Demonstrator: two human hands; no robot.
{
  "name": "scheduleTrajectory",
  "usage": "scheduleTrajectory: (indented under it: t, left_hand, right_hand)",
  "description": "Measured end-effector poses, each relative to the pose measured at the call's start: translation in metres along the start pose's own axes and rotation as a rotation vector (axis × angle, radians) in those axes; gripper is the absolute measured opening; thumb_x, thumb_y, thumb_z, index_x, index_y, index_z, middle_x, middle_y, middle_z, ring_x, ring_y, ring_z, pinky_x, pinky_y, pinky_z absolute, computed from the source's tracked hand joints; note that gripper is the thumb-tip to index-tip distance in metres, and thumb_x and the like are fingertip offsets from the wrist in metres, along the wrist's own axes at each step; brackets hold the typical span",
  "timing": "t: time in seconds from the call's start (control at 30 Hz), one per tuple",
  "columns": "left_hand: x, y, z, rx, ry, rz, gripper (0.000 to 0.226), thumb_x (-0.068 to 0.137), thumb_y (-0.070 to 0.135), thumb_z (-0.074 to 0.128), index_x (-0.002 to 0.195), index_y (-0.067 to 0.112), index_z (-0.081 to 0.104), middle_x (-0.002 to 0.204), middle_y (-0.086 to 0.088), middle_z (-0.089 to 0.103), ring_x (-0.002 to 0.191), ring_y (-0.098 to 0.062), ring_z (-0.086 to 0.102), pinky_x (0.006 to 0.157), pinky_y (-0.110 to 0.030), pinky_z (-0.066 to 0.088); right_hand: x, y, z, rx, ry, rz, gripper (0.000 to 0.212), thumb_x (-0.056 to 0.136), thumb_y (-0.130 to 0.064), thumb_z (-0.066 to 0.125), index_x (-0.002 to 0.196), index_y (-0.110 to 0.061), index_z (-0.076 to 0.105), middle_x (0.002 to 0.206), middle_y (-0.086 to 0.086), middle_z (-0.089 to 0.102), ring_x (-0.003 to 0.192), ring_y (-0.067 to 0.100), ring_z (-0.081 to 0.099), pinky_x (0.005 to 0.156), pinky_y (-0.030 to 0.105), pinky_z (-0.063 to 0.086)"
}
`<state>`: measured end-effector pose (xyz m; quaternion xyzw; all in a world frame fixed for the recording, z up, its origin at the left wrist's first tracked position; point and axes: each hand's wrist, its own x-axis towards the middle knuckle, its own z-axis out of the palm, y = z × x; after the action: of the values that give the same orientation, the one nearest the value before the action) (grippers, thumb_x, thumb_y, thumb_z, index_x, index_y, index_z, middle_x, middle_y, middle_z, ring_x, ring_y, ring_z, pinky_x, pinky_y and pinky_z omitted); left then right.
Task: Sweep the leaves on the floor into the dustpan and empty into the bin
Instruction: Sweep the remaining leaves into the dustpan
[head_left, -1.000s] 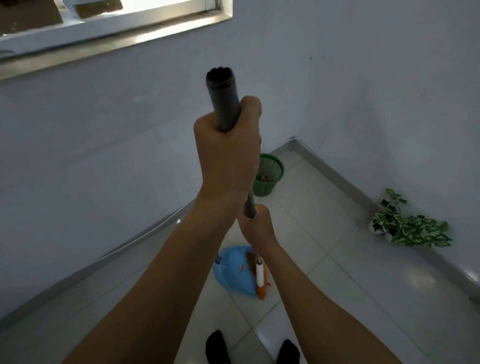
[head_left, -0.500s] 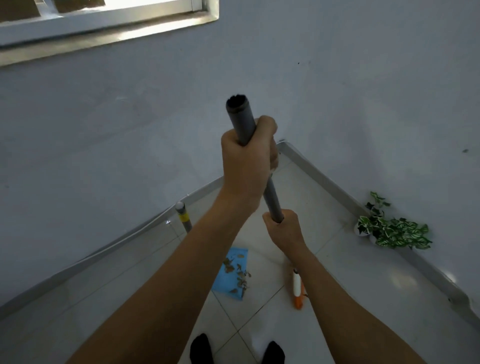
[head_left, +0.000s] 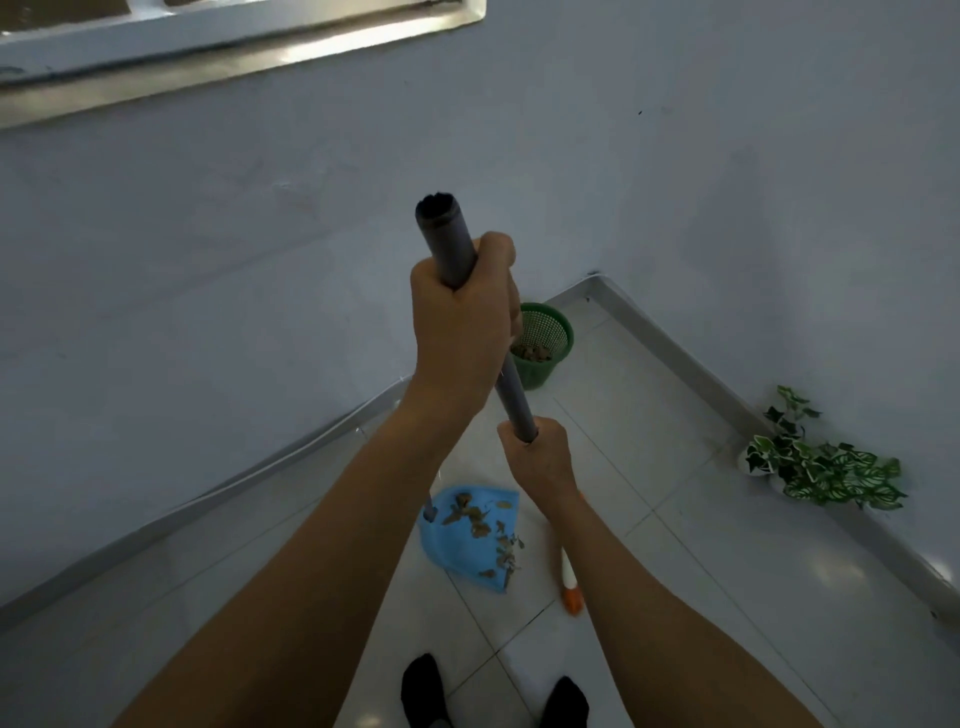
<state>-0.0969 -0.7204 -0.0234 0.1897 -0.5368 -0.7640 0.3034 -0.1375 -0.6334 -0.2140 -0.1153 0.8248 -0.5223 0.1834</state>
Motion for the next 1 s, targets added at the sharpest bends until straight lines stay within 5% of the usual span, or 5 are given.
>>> scheduleTrajectory:
  t: [0.23,0.43,0.83,1.0]
  left_hand:
    - [0.013,0.045,-0.005,0.034,-0.051,0.089,0.04,0.087,0.005,0.051,0.051,0.014,0.038,0.038,0.005,0.031,0.033,-0.007,0.026,0.039,-0.018,0.026]
    - [0.014,0.067,0.014,0.028,-0.098,0.1,0.048,0.087,0.006,0.055,0.045,0.015,0.034,0.039,0.004,0.029,0.033,-0.007,0.025,0.038,-0.017,0.026]
    - [0.018,0.023,-0.015,-0.08,-0.069,-0.047,0.054,0.087,0.005,0.049,0.039,0.025,0.039,0.034,0.011,0.032,0.031,-0.006,0.026,0.04,-0.019,0.026]
    - [0.013,-0.003,-0.035,-0.049,-0.039,-0.074,0.039,0.075,0.015,0.049,0.038,0.026,0.04,0.035,0.011,0.033,0.033,-0.006,0.028,0.043,-0.02,0.027]
  right_hand:
    - [0.0,-0.05,0.038,0.159,-0.009,0.0,0.043,0.084,-0.004,0.055,0.053,-0.019,0.029,0.045,-0.006,0.027,0.036,0.004,0.024,0.041,0.019,0.024]
    - [0.0,-0.074,0.026,0.14,0.012,-0.029,0.045,0.085,0.007,0.047,0.052,-0.018,0.028,0.03,-0.012,0.026,0.029,0.005,0.027,0.035,0.011,0.021]
    - [0.009,-0.024,0.003,-0.091,0.082,-0.02,0.046,0.082,-0.006,0.058,0.05,-0.02,0.028,0.041,-0.01,0.028,0.032,0.007,0.027,0.043,0.02,0.022]
    - [0.007,-0.004,0.023,-0.082,0.015,0.045,0.044,0.081,-0.006,0.058,0.051,-0.02,0.029,0.04,-0.011,0.03,0.039,0.005,0.023,0.048,0.026,0.023]
